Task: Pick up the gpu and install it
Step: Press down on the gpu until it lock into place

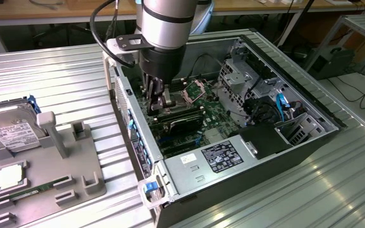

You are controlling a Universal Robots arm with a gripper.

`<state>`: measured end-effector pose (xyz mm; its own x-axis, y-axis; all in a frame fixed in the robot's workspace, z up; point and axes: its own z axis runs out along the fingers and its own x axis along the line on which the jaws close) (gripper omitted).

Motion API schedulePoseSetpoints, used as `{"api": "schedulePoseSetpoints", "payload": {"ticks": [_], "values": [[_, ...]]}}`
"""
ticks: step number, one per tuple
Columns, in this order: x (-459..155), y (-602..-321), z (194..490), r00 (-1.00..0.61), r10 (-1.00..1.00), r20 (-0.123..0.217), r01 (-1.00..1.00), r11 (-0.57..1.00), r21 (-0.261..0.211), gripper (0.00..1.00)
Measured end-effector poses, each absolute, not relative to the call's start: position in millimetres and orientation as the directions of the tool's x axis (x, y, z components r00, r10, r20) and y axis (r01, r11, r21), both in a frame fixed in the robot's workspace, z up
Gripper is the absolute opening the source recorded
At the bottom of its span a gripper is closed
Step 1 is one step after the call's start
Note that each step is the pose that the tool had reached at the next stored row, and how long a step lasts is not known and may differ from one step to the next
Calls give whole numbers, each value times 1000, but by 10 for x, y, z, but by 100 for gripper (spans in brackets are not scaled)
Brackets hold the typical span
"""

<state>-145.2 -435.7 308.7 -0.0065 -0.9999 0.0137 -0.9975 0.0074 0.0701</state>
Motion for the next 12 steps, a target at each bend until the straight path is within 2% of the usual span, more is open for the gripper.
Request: {"api": "schedulePoseSetpoints", "payload": {"ticks": [12], "values": [[-1547, -4342, 3082, -7, -1000, 12, -998, 7, 70, 11]]}}
